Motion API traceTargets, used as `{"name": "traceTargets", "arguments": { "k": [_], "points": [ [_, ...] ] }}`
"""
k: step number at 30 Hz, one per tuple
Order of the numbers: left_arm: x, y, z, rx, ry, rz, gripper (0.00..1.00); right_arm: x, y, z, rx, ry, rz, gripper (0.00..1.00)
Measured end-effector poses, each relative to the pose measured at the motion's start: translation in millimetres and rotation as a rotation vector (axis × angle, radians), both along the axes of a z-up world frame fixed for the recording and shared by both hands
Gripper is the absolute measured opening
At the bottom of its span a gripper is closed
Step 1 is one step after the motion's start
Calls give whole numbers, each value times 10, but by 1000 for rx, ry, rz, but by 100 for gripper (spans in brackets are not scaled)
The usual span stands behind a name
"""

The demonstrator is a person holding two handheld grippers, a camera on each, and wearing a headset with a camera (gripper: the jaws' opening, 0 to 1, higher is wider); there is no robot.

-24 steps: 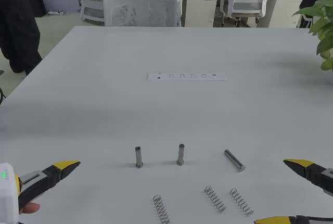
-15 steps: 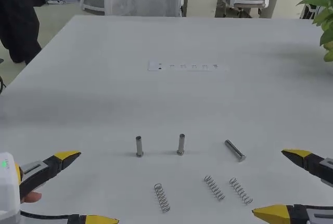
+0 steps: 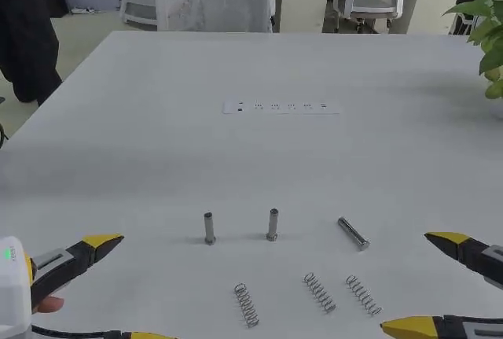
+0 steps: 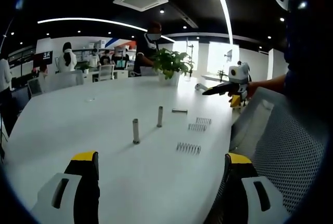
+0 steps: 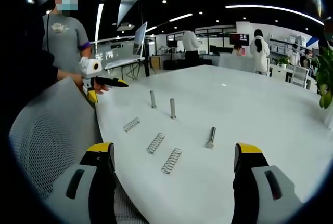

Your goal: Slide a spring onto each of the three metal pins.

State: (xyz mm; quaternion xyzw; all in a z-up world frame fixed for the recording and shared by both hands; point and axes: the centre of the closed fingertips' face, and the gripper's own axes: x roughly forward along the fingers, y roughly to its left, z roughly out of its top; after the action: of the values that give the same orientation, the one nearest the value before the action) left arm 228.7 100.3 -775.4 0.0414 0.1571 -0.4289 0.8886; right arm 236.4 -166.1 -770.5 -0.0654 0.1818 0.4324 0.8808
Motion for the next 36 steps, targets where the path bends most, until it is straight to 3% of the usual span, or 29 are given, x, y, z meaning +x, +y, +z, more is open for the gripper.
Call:
{"name": "traceTargets", "arguments": {
  "k": [36],
  "points": [
    [5, -50, -66, 8, 22, -11, 98, 31, 24, -67, 8, 15, 5, 95]
  ]
}}
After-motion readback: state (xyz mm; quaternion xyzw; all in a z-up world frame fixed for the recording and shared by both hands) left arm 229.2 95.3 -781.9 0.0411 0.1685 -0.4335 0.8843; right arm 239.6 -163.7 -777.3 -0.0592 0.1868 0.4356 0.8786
